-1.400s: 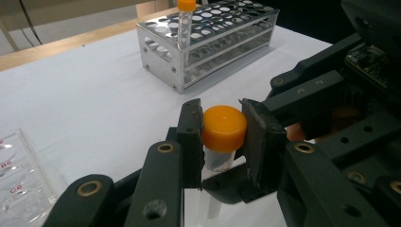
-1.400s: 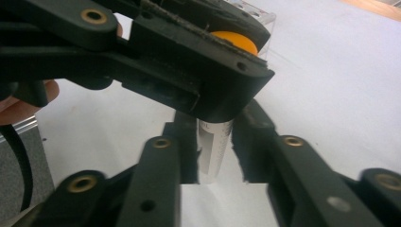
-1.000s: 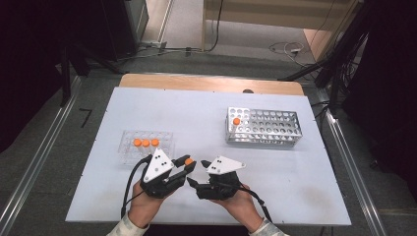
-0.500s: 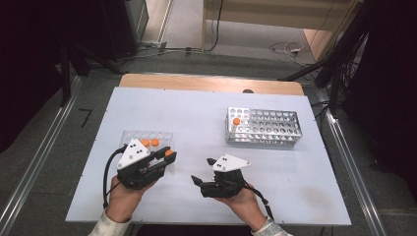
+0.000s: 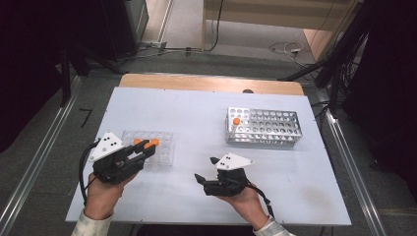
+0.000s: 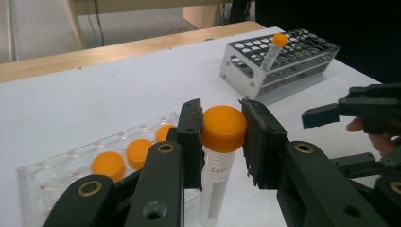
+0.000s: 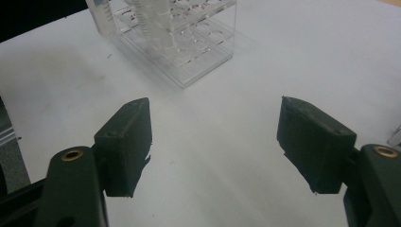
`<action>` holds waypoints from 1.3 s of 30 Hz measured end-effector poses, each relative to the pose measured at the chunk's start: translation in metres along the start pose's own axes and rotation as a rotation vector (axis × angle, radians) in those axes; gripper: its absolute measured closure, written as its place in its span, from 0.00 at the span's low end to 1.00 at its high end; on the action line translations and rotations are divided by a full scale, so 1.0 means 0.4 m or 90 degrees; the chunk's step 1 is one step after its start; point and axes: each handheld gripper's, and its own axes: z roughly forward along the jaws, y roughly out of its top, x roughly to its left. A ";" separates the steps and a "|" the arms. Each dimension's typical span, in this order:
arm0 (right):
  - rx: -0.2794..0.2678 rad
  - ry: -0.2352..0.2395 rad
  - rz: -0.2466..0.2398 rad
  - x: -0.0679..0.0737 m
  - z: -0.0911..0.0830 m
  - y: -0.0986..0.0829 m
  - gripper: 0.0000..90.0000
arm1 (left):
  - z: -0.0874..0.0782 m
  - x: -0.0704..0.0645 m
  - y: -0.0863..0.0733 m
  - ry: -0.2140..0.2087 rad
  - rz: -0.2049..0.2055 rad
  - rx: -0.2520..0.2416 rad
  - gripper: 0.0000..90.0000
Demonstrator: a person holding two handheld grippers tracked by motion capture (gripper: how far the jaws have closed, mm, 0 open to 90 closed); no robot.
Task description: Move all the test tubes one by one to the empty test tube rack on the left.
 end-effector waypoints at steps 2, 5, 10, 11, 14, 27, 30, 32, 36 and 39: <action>0.000 -0.002 0.001 -0.002 -0.001 0.000 0.28 | -0.009 0.011 0.002 0.008 -0.006 -0.004 0.78; 0.000 -0.005 0.004 -0.006 -0.003 -0.001 0.28 | -0.021 0.028 0.003 0.021 -0.016 -0.010 0.78; -0.002 -0.006 0.003 -0.008 -0.005 0.000 0.28 | -0.034 0.051 0.004 0.037 -0.026 -0.014 0.78; -0.002 -0.006 0.004 -0.009 -0.005 0.000 0.28 | -0.035 0.056 0.003 0.039 -0.027 -0.014 0.78; -0.001 -0.006 0.004 -0.009 -0.004 -0.001 0.28 | -0.037 0.070 0.002 0.051 -0.034 -0.016 0.78; 0.003 -0.010 0.007 -0.013 -0.002 -0.002 0.28 | -0.033 0.111 0.006 0.112 -0.040 -0.022 0.78; 0.001 -0.011 0.008 -0.015 -0.003 -0.002 0.28 | -0.028 0.114 0.007 0.126 -0.039 -0.028 0.78; 0.000 -0.011 0.011 -0.015 -0.004 -0.002 0.28 | -0.024 0.116 0.008 0.130 -0.039 -0.028 0.78; 0.001 -0.011 0.011 -0.016 -0.003 -0.002 0.28 | -0.015 0.121 0.009 0.142 -0.038 -0.035 0.78; -0.002 -0.011 0.013 -0.015 -0.004 -0.002 0.28 | -0.009 0.122 0.009 0.146 -0.036 -0.040 0.78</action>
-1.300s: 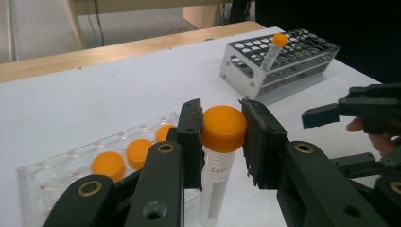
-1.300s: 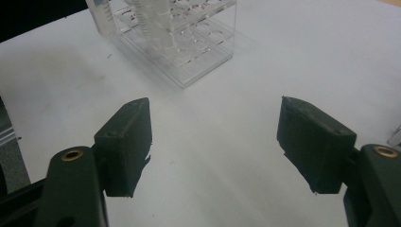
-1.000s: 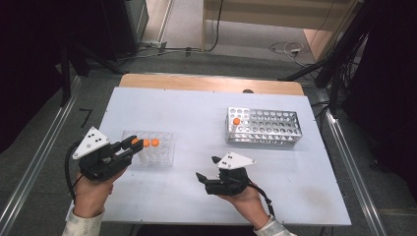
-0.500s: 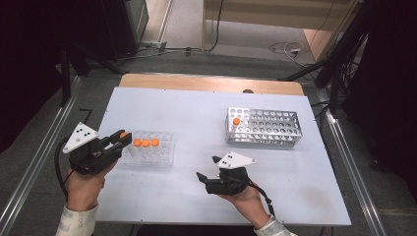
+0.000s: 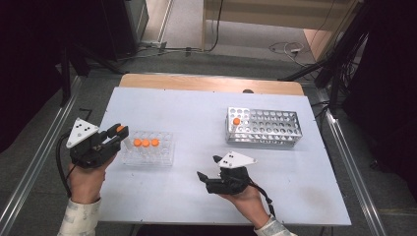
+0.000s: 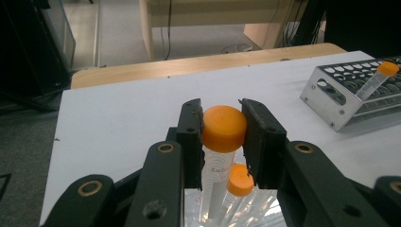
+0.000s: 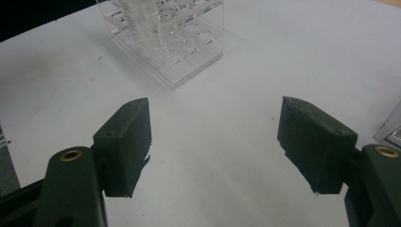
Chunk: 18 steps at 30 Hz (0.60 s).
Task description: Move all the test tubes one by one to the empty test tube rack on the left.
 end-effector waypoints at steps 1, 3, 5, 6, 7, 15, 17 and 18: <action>-0.001 0.000 0.000 0.000 0.000 0.000 0.28 | 0.002 -0.001 0.000 0.001 0.001 -0.002 0.78; -0.001 0.000 0.000 -0.001 -0.001 0.000 0.28 | 0.006 -0.004 0.000 0.003 0.004 -0.004 0.78; -0.003 0.001 0.001 -0.001 -0.001 0.000 0.28 | 0.010 -0.007 -0.002 0.007 0.007 -0.007 0.78; -0.004 0.000 -0.001 -0.001 -0.002 0.000 0.28 | 0.011 -0.007 -0.003 0.009 0.009 -0.008 0.77; -0.003 0.001 -0.002 -0.002 -0.002 0.000 0.28 | 0.012 -0.008 -0.004 0.014 0.011 -0.008 0.77; -0.004 -0.001 -0.002 -0.003 -0.004 -0.001 0.28 | 0.021 -0.006 -0.018 0.024 0.008 -0.006 0.77; -0.004 -0.001 0.000 -0.003 -0.004 0.000 0.28 | 0.024 -0.008 -0.023 0.027 0.009 -0.003 0.77; -0.004 -0.001 0.000 -0.003 -0.005 0.000 0.28 | 0.026 -0.008 -0.026 0.026 0.007 -0.003 0.77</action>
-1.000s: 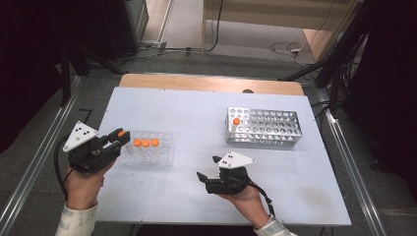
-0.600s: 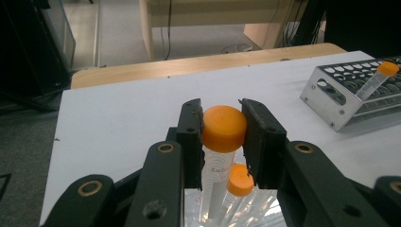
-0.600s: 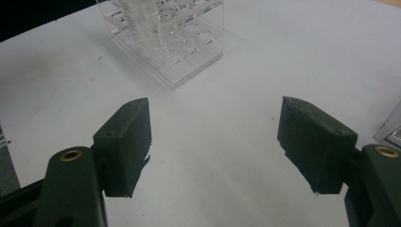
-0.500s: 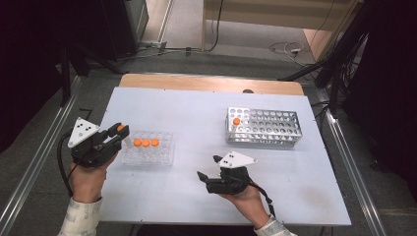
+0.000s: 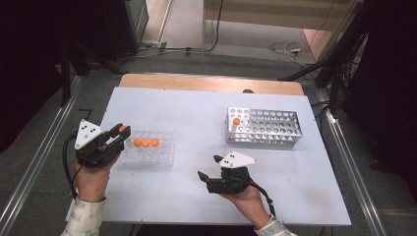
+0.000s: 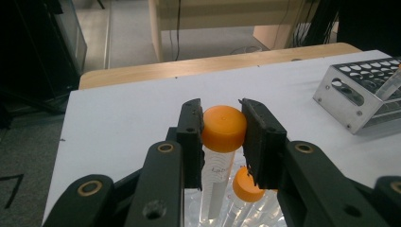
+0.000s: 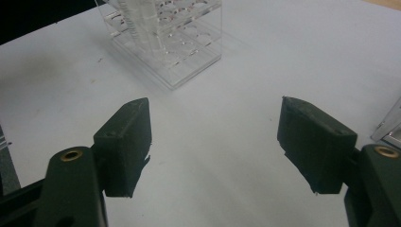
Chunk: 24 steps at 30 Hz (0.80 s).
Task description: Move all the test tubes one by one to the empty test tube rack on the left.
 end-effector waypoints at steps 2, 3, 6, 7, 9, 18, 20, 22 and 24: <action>0.000 0.000 -0.001 0.000 0.000 0.000 0.28 | 0.003 -0.001 -0.006 0.001 -0.001 0.004 0.77; 0.001 0.000 -0.001 0.000 0.000 0.000 0.28 | 0.004 -0.002 -0.009 0.002 -0.002 0.004 0.77; 0.002 0.000 -0.002 0.000 0.000 -0.001 0.28 | 0.007 -0.005 -0.018 0.007 -0.001 0.009 0.77; 0.002 0.000 -0.002 0.001 0.000 -0.001 0.28 | 0.008 -0.005 -0.021 0.008 -0.001 0.012 0.77; 0.002 0.000 -0.002 0.000 0.000 -0.001 0.28 | 0.012 -0.004 -0.026 0.009 -0.005 0.017 0.77; 0.006 0.001 -0.003 0.001 0.002 -0.003 0.28 | 0.020 -0.006 -0.038 0.010 -0.012 0.037 0.76; 0.006 0.001 -0.004 0.001 0.003 -0.003 0.28 | 0.021 -0.008 -0.038 0.008 -0.011 0.038 0.76; 0.007 0.001 -0.004 0.001 0.003 -0.003 0.28 | 0.021 -0.010 -0.038 0.006 -0.011 0.039 0.76; 0.007 0.000 -0.004 0.001 0.004 -0.004 0.28 | 0.021 -0.010 -0.038 0.006 -0.012 0.040 0.76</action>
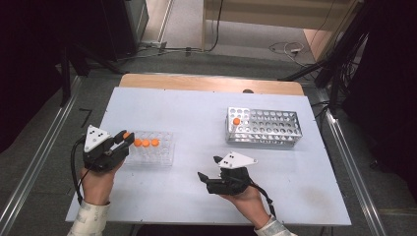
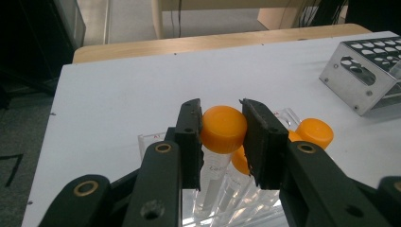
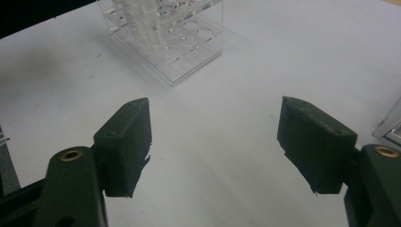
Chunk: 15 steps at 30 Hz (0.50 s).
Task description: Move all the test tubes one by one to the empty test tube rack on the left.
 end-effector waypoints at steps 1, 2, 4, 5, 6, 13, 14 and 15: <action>0.001 0.000 0.000 0.000 0.000 0.000 0.28 | 0.001 0.000 0.000 0.000 -0.001 0.002 0.75; 0.000 0.000 0.000 0.000 0.000 0.000 0.28 | 0.001 0.001 0.000 0.000 -0.001 0.005 0.73; 0.001 0.000 0.000 0.000 0.000 0.000 0.28 | 0.001 0.001 0.000 0.000 -0.002 0.005 0.73; 0.001 -0.001 0.000 0.000 0.000 0.000 0.28 | 0.001 0.001 0.000 0.000 -0.001 0.005 0.73; 0.001 -0.001 0.000 0.000 0.000 0.000 0.28 | 0.000 0.001 0.000 -0.001 -0.002 0.003 0.73; 0.001 -0.002 0.003 -0.001 -0.002 0.000 0.28 | -0.008 0.002 0.004 -0.007 -0.009 -0.006 0.72; 0.001 -0.003 0.002 -0.001 -0.002 0.000 0.28 | -0.009 0.002 0.005 -0.009 -0.010 -0.007 0.71; 0.001 -0.002 0.001 -0.001 -0.002 0.000 0.28 | -0.010 0.002 0.005 -0.010 -0.011 -0.009 0.71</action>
